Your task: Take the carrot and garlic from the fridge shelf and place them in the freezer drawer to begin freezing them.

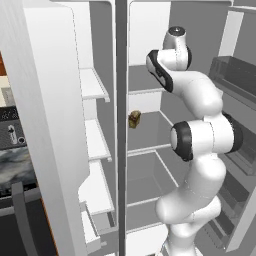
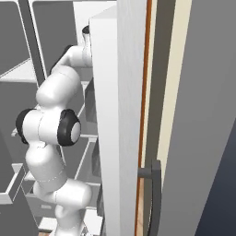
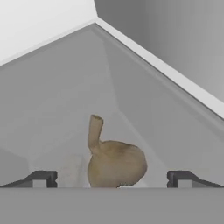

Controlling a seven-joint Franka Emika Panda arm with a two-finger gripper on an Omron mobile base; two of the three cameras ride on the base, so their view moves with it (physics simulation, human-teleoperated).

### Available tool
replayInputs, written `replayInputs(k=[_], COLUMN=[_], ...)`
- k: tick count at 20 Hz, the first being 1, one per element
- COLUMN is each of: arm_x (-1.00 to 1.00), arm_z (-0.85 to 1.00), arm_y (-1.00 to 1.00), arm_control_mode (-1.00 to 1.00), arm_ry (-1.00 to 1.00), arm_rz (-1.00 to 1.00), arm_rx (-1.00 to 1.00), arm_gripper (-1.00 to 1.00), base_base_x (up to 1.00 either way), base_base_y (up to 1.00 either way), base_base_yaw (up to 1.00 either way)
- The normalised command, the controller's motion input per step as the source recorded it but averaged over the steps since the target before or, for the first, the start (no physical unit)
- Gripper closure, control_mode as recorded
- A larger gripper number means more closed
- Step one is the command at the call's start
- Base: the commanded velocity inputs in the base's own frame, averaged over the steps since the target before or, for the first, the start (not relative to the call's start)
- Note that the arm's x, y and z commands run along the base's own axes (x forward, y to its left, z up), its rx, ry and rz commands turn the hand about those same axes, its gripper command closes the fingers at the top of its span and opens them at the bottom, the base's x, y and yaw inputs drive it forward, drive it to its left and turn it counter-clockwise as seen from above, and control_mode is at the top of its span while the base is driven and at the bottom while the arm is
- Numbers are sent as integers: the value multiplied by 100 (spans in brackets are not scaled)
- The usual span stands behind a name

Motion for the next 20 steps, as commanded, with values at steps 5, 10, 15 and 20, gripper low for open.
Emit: replayInputs(k=[5,10,15,20], arm_x=[42,31,1,-11], arm_z=[-7,-17,-22,-33], arm_y=[0,0,-1,0], arm_control_mode=[-100,-100,-100,-100], arm_ry=[0,1,1,0], arm_rz=[5,4,2,1], arm_rx=[0,-1,-2,-5], arm_gripper=[-100,-100,-100,-100], base_base_x=[0,0,0,0], base_base_y=[0,0,0,0], base_base_yaw=[0,0,0,0])
